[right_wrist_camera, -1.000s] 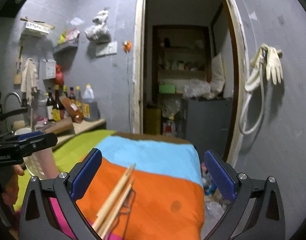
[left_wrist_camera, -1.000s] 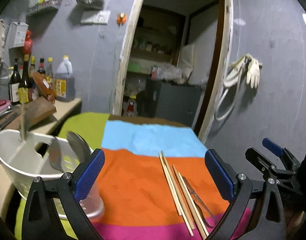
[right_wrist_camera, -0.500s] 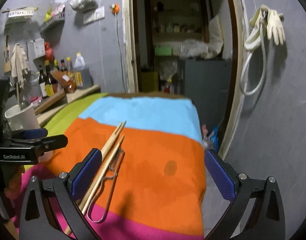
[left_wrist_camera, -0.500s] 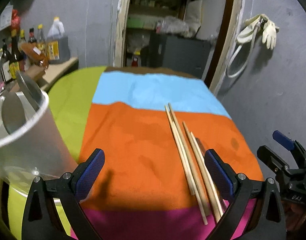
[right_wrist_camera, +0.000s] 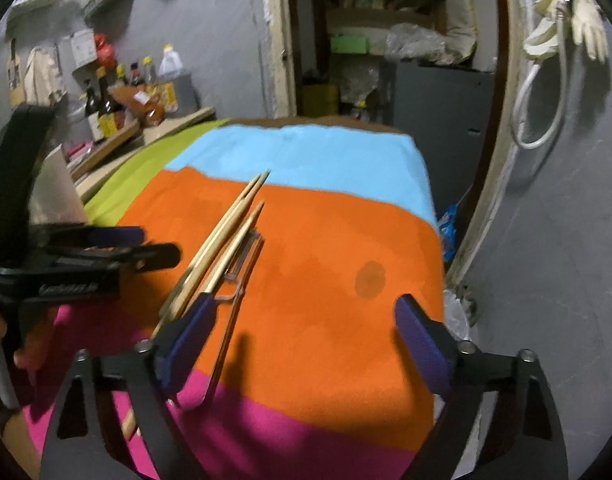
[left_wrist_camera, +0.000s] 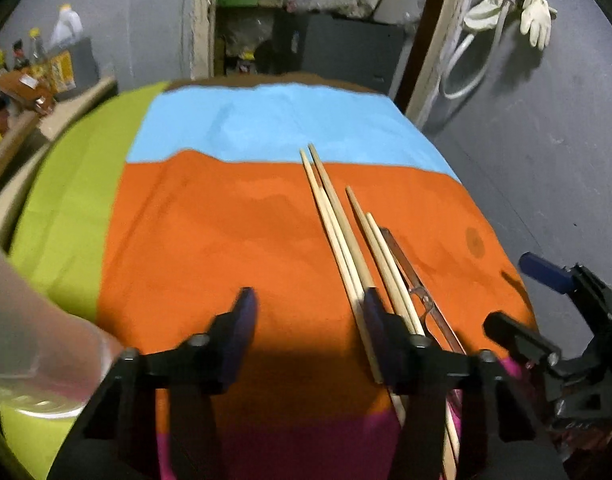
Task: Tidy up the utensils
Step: 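Move both tools to the chopsticks and metal peeler on the cloth, then close the left tool on a wooden chopstick while the right tool grasps the metal peeler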
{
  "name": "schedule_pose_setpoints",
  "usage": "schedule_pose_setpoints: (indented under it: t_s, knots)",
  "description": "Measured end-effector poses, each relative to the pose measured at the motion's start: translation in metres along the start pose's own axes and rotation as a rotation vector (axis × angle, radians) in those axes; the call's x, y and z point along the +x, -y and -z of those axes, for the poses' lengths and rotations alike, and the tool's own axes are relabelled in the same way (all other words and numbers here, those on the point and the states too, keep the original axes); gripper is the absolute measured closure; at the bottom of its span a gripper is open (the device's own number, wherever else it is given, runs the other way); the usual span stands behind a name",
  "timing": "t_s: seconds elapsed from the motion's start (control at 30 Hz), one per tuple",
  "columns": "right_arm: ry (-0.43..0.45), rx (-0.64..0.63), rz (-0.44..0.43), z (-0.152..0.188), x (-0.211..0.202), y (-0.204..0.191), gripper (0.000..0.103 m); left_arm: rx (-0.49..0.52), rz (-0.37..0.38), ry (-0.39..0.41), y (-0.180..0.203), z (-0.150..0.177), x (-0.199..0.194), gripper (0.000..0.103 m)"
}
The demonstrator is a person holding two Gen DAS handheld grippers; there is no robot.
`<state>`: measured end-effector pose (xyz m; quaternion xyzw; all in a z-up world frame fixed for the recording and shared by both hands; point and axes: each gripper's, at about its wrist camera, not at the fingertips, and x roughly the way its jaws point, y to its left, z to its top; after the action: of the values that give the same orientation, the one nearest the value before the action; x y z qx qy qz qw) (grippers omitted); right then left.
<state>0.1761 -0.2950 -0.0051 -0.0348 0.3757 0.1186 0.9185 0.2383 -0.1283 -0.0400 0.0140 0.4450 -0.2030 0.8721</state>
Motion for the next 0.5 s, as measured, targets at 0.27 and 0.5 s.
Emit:
schedule_pose_setpoints:
  t_s: [0.27, 0.5]
  knots:
    - [-0.058, -0.076, -0.070, 0.005, 0.005, -0.022, 0.026, -0.001, 0.053, -0.036, 0.000, -0.010, 0.012, 0.082]
    - [-0.099, -0.095, -0.042, 0.008, 0.013, -0.029, 0.028, 0.021, 0.079, -0.051, 0.006, -0.016, 0.017, 0.092]
